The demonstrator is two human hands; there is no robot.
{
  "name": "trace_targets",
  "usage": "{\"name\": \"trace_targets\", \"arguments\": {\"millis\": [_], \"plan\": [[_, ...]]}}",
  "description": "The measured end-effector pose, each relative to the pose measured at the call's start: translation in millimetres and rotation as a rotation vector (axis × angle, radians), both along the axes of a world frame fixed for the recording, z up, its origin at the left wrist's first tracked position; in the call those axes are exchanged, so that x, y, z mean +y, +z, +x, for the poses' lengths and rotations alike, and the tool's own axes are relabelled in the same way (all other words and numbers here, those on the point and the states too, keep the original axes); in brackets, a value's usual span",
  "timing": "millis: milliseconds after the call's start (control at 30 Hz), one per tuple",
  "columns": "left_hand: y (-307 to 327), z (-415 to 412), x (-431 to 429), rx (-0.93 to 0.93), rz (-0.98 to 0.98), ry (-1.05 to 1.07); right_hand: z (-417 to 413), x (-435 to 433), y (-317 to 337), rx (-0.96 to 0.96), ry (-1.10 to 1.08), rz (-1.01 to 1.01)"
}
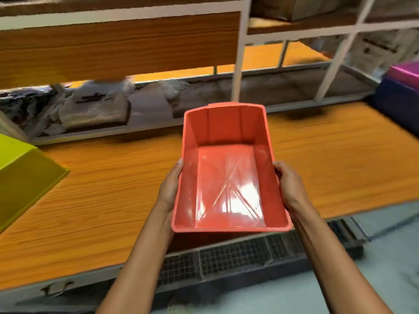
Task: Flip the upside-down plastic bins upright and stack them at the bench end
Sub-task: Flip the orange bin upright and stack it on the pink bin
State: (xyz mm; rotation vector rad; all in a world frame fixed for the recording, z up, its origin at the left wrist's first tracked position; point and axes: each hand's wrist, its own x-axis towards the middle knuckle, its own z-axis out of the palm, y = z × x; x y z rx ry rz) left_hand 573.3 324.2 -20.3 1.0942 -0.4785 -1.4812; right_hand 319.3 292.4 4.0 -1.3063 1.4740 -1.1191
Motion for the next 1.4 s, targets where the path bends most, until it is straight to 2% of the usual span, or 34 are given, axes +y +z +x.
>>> {"name": "trace_targets", "arguments": {"millis": [133, 367, 733, 1000, 1100, 1400], "plan": [[-1, -87, 14, 0.009, -0.016, -0.105, -91, 33, 1, 0.013, -0.119, -0.042], [0, -209, 14, 0.038, -0.050, -0.321, -212, 82, 3, -0.144, -0.348, -0.026], [7, -367, -51, 0.068, -0.162, -0.609, -351, 95, 12, -0.214, -0.627, -0.125], [27, -483, -139, 0.061, -0.232, -0.634, -451, 24, 32, -0.269, -0.705, -0.206], [45, -524, -184, 0.050, -0.265, -0.561, -489, -21, 53, -0.329, -0.669, -0.227], [111, -614, -314, 0.029, -0.328, -0.419, -592, -159, 106, -0.320, -0.495, -0.342]]}}
